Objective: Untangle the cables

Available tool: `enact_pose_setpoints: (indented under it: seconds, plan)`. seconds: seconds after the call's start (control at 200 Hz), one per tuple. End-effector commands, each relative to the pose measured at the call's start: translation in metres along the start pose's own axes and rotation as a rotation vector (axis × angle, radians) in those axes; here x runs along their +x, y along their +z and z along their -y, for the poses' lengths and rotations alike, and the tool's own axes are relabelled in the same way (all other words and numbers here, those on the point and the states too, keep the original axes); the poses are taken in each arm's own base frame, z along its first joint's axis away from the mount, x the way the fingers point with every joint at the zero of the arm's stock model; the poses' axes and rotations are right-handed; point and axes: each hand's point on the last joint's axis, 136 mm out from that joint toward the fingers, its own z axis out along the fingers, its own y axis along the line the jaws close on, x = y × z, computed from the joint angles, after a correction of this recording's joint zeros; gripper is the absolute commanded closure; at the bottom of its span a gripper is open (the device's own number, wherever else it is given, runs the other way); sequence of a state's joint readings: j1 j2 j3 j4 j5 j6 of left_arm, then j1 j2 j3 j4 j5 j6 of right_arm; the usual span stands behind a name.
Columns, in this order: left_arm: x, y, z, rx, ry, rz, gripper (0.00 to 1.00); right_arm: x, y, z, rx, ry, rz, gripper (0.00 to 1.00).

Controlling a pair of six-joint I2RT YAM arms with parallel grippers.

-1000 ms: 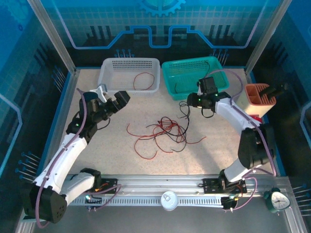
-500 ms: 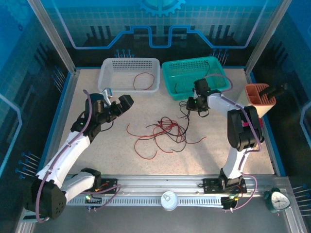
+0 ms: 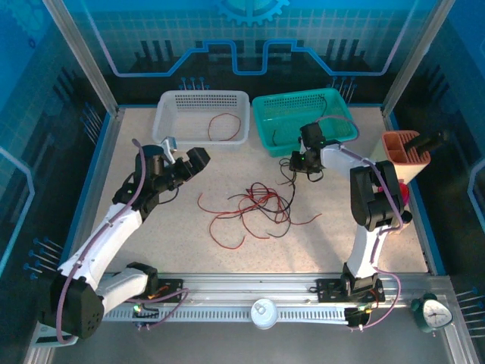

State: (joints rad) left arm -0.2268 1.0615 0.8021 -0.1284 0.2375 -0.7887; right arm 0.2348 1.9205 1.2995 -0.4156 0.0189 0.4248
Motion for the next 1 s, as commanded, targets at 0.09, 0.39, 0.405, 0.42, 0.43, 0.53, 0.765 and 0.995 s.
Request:
enact_pose_setpoints:
  seconds: [0.09,0.39,0.405,0.42,0.43,0.53,0.765,0.995]
  plan:
    - [-0.005,-0.002,0.021,0.057,-0.004,0.001,0.01,0.003,0.011,-0.001,-0.010,0.000,-0.028,0.75]
    - [-0.005,-0.002,0.024,0.069,-0.001,0.004,0.01,-0.011,-0.011,-0.011,-0.044,-0.034,0.048,0.71]
    - [-0.005,-0.002,0.025,0.071,0.000,0.003,0.01,-0.012,-0.012,-0.011,-0.042,-0.036,0.049,0.71]
    - [-0.005,-0.002,0.025,0.071,0.000,0.003,0.01,-0.013,-0.013,-0.012,-0.043,-0.037,0.052,0.71]
    - [-0.005,-0.001,0.025,0.072,0.000,0.003,0.01,-0.014,-0.013,-0.012,-0.044,-0.038,0.052,0.71]
    - [-0.003,0.000,0.025,0.072,0.001,-0.003,0.01,-0.021,-0.013,-0.016,-0.049,-0.040,0.056,0.71]
    - [0.002,0.002,0.022,0.065,-0.001,-0.011,0.01,-0.042,-0.007,-0.027,-0.056,-0.038,0.060,0.71]
    - [0.003,0.002,0.022,0.066,-0.001,-0.012,0.01,-0.056,-0.008,-0.032,-0.055,-0.053,0.081,0.71]
